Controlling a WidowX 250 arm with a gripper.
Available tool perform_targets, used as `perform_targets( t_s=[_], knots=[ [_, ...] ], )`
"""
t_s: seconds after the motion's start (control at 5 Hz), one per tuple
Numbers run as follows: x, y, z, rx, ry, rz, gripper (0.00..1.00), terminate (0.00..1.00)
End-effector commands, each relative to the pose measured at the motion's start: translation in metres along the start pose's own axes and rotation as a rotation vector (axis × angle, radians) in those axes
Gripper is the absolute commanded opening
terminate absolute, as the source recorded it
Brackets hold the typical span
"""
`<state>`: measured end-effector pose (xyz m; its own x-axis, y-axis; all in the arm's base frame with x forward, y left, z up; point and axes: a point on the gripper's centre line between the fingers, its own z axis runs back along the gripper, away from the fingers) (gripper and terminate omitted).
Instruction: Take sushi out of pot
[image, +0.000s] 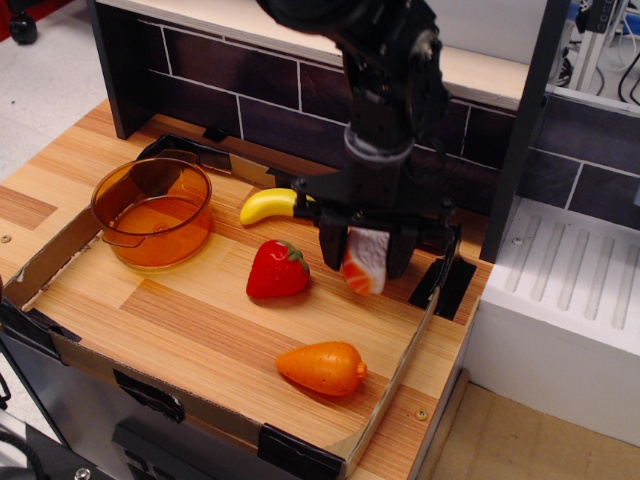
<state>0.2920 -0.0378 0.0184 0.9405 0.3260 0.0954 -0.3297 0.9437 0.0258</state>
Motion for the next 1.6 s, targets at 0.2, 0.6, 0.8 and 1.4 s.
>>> perform_targets(
  t_s=[0.2,0.6,0.8,1.4],
  knots=[
    [-0.006,0.0,0.003,-0.01,0.006,0.006,1.0,0.0],
    [0.004,0.012,0.059,-0.093,-0.013,0.047,1.0,0.0],
    [0.009,0.023,0.1,-0.178,-0.009,0.068,1.0,0.0],
    [0.012,0.038,0.12,-0.199,-0.001,0.098,1.0,1.0]
  ],
)
